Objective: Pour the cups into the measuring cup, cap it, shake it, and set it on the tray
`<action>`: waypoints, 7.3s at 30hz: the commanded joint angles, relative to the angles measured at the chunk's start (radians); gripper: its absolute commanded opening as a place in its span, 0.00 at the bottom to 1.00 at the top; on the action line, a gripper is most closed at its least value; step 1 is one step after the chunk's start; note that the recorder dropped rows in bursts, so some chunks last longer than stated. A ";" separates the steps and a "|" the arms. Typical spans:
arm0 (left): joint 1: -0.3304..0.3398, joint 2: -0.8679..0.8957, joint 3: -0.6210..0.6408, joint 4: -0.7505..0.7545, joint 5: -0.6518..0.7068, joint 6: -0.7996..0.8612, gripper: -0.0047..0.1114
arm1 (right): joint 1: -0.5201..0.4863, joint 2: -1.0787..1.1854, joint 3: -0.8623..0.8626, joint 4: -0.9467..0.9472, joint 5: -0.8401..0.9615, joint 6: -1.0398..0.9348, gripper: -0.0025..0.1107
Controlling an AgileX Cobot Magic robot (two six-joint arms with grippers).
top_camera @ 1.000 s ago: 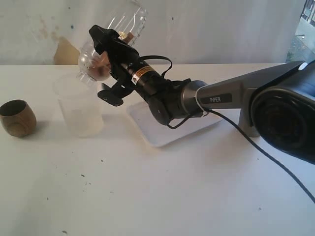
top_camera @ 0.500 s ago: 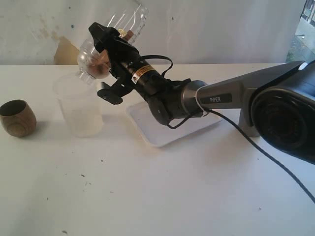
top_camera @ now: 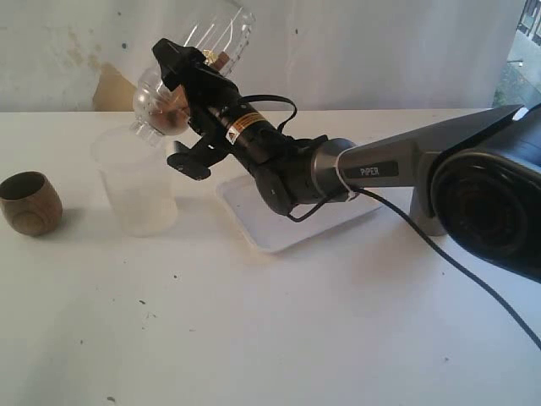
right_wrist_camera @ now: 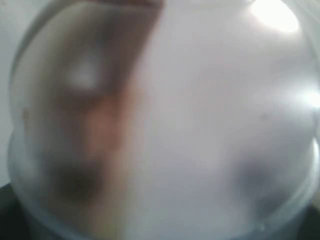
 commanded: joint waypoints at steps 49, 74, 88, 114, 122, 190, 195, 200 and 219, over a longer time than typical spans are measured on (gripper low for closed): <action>-0.005 -0.005 0.002 0.003 -0.008 0.001 0.04 | 0.062 -0.029 0.145 0.175 -0.308 1.047 0.02; -0.005 -0.005 0.002 0.003 -0.008 0.001 0.04 | 0.081 -0.327 0.642 0.103 -0.308 1.227 0.02; -0.005 -0.005 0.002 0.003 -0.008 0.001 0.04 | 0.079 -0.329 0.656 0.103 -0.308 1.215 0.02; -0.005 -0.005 0.002 0.003 -0.008 0.001 0.04 | 0.079 -0.329 0.656 0.103 -0.308 1.416 0.02; -0.005 -0.005 0.002 0.003 -0.008 0.001 0.04 | 0.057 -0.329 0.556 0.639 -0.063 1.941 0.02; -0.005 -0.005 0.002 0.003 -0.008 0.001 0.04 | 0.047 -1.136 0.460 0.737 0.830 1.562 0.12; -0.005 -0.005 0.002 0.003 -0.008 0.001 0.04 | 0.047 -1.326 0.460 0.733 0.970 1.562 0.02; -0.005 -0.005 0.002 0.003 -0.008 0.001 0.04 | 0.047 -1.504 0.460 0.729 1.170 1.565 0.02; -0.005 -0.005 0.002 0.003 -0.008 0.001 0.04 | 0.047 -2.101 0.622 0.461 1.448 1.873 0.02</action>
